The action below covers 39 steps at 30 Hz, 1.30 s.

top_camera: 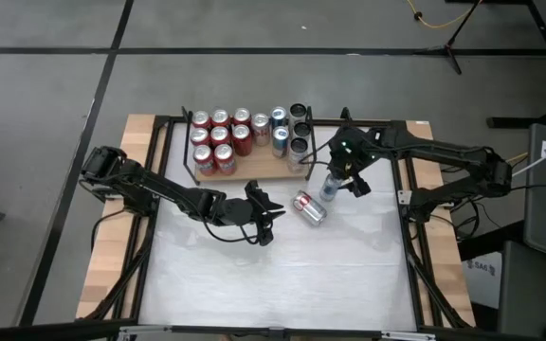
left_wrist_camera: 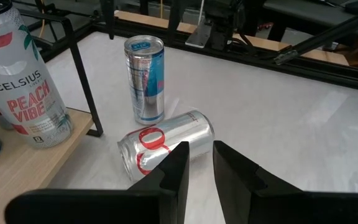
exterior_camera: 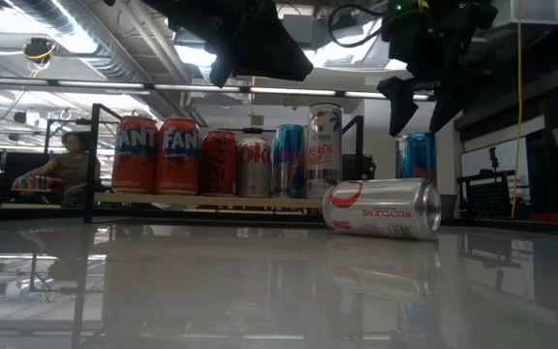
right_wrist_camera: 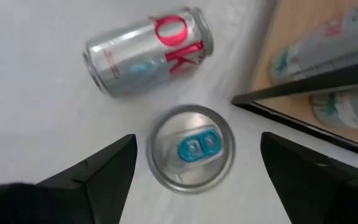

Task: Place canned beverage on shelf
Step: Put the blue soda can on the shelf aligned with the other blue soda cans

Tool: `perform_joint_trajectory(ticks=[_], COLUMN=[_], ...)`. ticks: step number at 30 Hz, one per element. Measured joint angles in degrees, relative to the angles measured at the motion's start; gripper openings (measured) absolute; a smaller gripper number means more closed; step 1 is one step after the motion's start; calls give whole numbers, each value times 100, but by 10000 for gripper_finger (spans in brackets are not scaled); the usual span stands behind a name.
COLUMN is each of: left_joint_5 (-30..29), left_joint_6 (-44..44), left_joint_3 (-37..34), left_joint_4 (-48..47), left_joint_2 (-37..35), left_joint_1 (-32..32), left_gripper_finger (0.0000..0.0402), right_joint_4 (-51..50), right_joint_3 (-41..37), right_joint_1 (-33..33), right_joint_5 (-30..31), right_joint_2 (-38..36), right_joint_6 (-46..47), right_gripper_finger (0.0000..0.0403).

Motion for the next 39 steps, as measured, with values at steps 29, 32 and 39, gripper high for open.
perform_joint_trajectory(ticks=[29,32,39], left_joint_5=[4,4,4], left_joint_6=[2,2,2], left_joint_3=[0,0,0], left_joint_4=[2,0,0], left_joint_2=[0,0,0], left_joint_1=[0,0,0], left_gripper_finger=[64,64,64], right_joint_4=[-17,-19,-11], right_joint_3=[2,2,2], right_joint_1=[-11,-11,-11], right_joint_5=[-380,-378,-376], right_joint_2=[721,780,782], right_joint_6=[225,283,472], right_gripper_finger=[331,331,331])
